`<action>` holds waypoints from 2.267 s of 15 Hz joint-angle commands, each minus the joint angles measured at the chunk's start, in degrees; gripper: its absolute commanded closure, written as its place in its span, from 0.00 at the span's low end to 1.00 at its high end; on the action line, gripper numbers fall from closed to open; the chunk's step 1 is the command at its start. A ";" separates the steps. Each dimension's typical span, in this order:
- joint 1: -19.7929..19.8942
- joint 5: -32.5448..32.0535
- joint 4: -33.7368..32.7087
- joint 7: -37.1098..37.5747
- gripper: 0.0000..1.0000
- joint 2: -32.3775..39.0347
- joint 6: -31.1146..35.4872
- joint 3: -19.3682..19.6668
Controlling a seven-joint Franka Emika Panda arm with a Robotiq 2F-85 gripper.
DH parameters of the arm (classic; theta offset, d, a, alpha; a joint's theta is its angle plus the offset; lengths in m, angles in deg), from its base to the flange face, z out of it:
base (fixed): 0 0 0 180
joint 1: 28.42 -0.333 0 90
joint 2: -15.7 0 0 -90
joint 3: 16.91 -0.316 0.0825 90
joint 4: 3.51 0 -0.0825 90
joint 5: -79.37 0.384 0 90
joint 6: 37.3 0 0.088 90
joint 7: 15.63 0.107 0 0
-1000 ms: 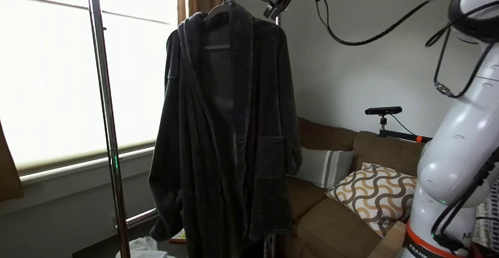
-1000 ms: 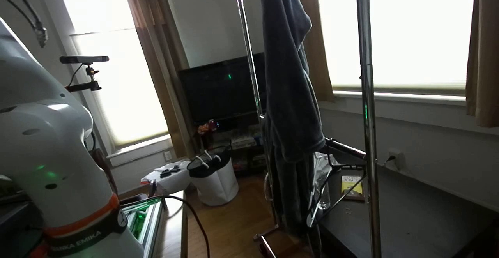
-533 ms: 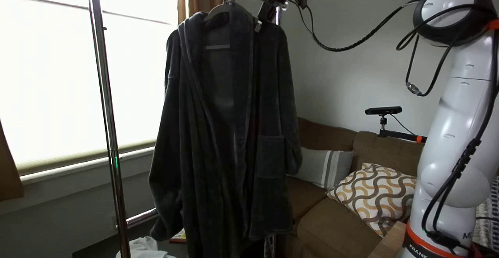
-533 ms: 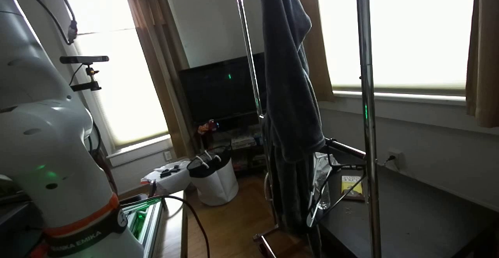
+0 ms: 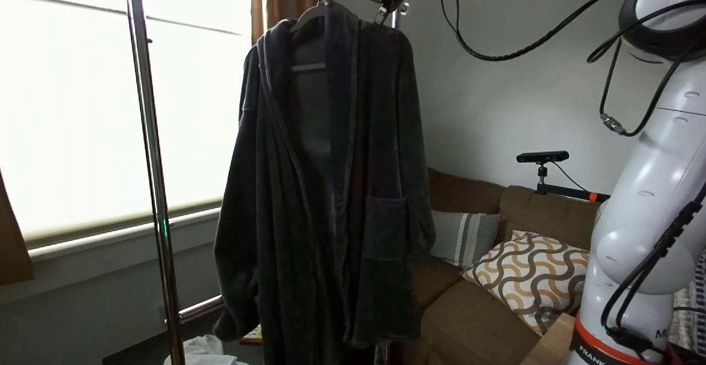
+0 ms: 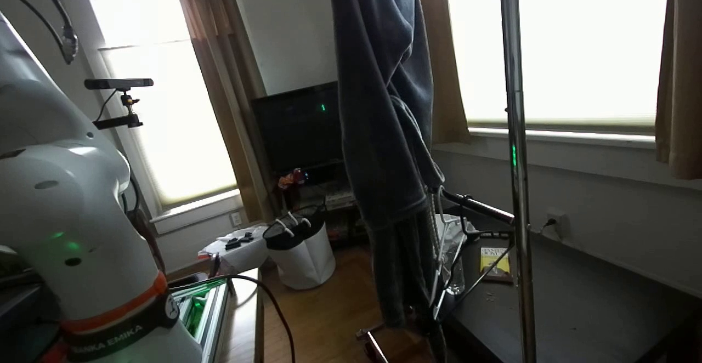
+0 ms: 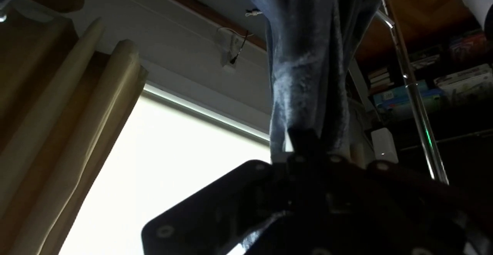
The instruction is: Move the robe hanged on the top rail of the clothes hanging rack to the left of the top rail
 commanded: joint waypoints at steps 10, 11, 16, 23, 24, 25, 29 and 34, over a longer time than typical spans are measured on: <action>-0.48 4.32 7.51 2.09 0.28 -5.27 -0.17 -0.14; -0.39 4.47 7.47 2.10 0.21 -4.74 0.35 -0.13; -0.38 5.97 6.29 2.08 0.00 -1.83 1.50 0.12; -0.01 5.93 5.07 2.76 0.29 -0.46 0.49 0.11; 0.02 5.92 5.06 2.69 0.31 -0.47 0.17 0.18; 0.06 5.91 5.09 2.82 0.38 -0.41 0.15 0.26; 0.01 6.48 5.14 2.78 0.71 -0.27 -0.32 0.81; -0.15 7.05 5.26 2.45 1.00 -0.38 -0.77 1.16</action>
